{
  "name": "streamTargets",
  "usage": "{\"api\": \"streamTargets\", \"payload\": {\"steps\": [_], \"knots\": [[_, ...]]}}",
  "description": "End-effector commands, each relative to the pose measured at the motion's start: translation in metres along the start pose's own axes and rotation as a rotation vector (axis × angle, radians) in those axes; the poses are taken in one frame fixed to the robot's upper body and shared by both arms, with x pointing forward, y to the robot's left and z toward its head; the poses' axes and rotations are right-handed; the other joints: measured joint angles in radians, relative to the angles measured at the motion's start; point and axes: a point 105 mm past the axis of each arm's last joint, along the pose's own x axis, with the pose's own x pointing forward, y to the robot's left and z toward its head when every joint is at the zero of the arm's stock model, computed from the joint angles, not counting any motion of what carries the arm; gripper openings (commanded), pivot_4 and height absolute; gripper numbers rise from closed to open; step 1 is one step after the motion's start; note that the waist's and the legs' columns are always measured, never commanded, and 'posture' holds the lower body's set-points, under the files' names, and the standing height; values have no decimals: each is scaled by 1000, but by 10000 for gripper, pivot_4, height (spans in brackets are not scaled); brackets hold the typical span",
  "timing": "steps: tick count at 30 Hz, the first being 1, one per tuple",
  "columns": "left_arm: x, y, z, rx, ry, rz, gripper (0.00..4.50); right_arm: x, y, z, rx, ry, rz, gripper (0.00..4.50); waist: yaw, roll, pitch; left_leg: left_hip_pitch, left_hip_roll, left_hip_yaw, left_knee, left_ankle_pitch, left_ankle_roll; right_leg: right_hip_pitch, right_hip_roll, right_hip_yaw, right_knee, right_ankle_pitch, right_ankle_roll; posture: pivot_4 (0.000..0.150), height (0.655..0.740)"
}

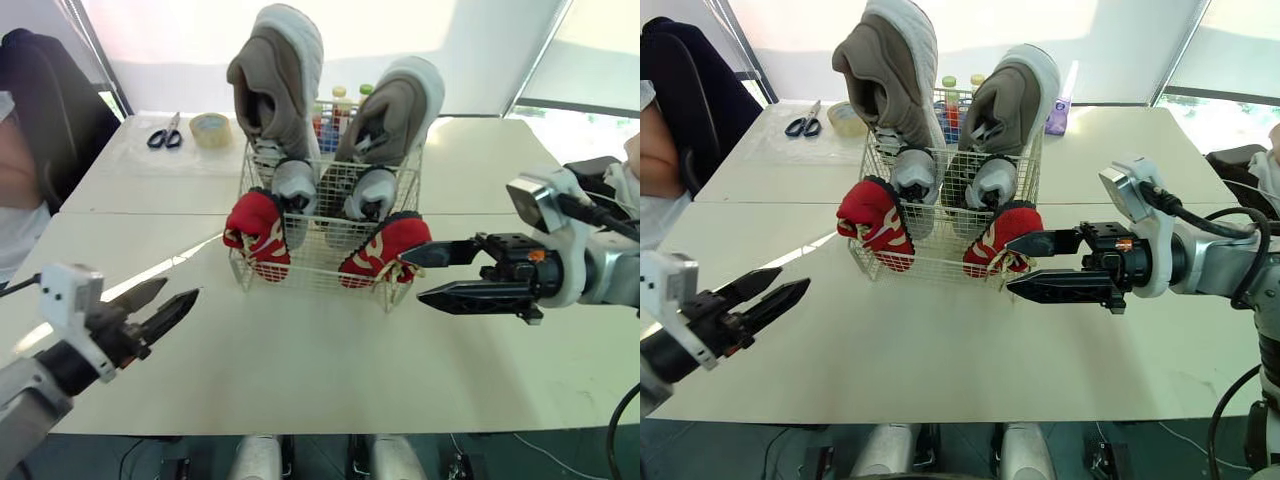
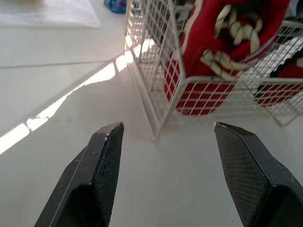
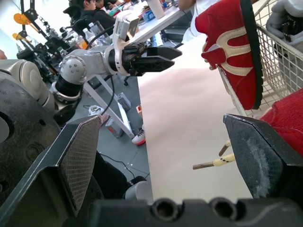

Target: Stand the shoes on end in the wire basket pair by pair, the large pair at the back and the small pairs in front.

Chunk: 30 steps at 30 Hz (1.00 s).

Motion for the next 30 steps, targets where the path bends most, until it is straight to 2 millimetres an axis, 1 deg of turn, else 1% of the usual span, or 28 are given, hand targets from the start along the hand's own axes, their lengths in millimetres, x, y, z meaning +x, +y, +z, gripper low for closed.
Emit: {"api": "streamTargets", "payload": {"steps": [1, 3, 4, 7, 9, 12, 13, 15, 17, 19, 20, 24, 28, 30], "knots": [[-3, -1, -12, 23, 66, -14, 31010, -3, 27, 24, -43, -65, 90, 45000, -2, 1, 1, -1, 0, 0, 0, 0, 0, 0, 0, 0, -1, 0, 0, 1500, 7400], [-6, -7, -18, -17, 94, -67, 31010, -3, 44, 28, -21, -65, 142, 45000, -1, 1, 1, -3, 0, 1, -2, -1, 1, 0, 0, 1, -3, 2, -4, 1500, 7400], [-7, -8, -20, -23, 98, -82, 31010, -4, 48, 29, -11, -65, 151, 45000, 0, 1, 1, -5, 0, 1, -3, -1, 2, 0, -1, 1, -3, 2, -4, 1500, 7400], [-7, -7, -22, -9, 98, -105, 31010, -14, 50, 40, 8, -114, 114, 45000, 0, 1, 1, -5, 0, 1, -4, -2, 2, 0, 0, 0, -5, 2, -3, 1500, 7400], [-8, -6, -23, -15, 108, -121, 31010, -18, 52, 33, 48, -81, 93, 45000, 0, 1, 1, -5, 0, 2, -4, -2, 2, 0, 0, 0, -5, 2, -3, 1500, 7400], [-9, -10, -28, -20, 135, -160, 31010, -21, 51, -1, 160, 19, 52, 45000, 0, 0, 0, -4, 0, 2, -4, -3, 2, 0, -1, 0, -6, 2, -3, 1500, 7400], [-9, -13, -34, -22, 164, -188, 31010, -25, 47, -17, 209, 51, 17, 45000, 0, 0, 1, -4, 0, 2, -4, -3, 2, 1, 0, 0, -6, 2, -3, 1500, 7400], [-9, -18, -43, -14, 205, -219, 31010, -30, 42, -40, 260, 99, -37, 45000, 3, 0, 0, -4, 0, 2, -4, -3, 2, 1, -1, 0, -6, 2, -3, 1500, 7400], [-10, -19, -49, -15, 230, -237, 31010, -32, 39, -53, 266, 131, -68, 45000, 1, 2, 1, -4, 0, 2, -3, -3, 3, 1, -1, 1, -6, 2, -2, 1500, 7400], [-9, -19, -53, -16, 242, -240, 31010, -33, 35, -58, 252, 125, -80, 45000, -2, 2, 1, -4, 0, 3, -3, -3, 3, 0, 0, 1, -6, 1, -2, 1500, 7400], [-9, -19, -54, -15, 244, -238, 31010, -34, 34, -58, 247, 117, -80, 45000, -2, 2, 1, -4, 0, 3, -3, -3, 3, 0, 0, 1, -6, 0, 1, 1500, 7400], [-8, -19, -55, -12, 235, -254, 31010, -35, 29, -68, 234, 137, -87, 45000, -1, 3, 1, -2, 1, 1, -3, -3, 2, -2, 0, 1, -6, 0, 1, 1500, 7400], [-10, -21, -57, -19, 244, -269, 31010, -34, 28, -71, 221, 139, -78, 45000, -1, 4, 2, -3, 0, 1, -4, -3, 3, -2, -1, 1, -7, 0, 0, 1500, 7400], [-11, -20, -61, -64, 279, -272, 31010, -35, 26, -72, 217, 139, -78, 45000, -1, 4, 2, -3, 0, 1, -4, -3, 3, -2, -1, 1, -7, 0, 0, 1500, 7400]]}}
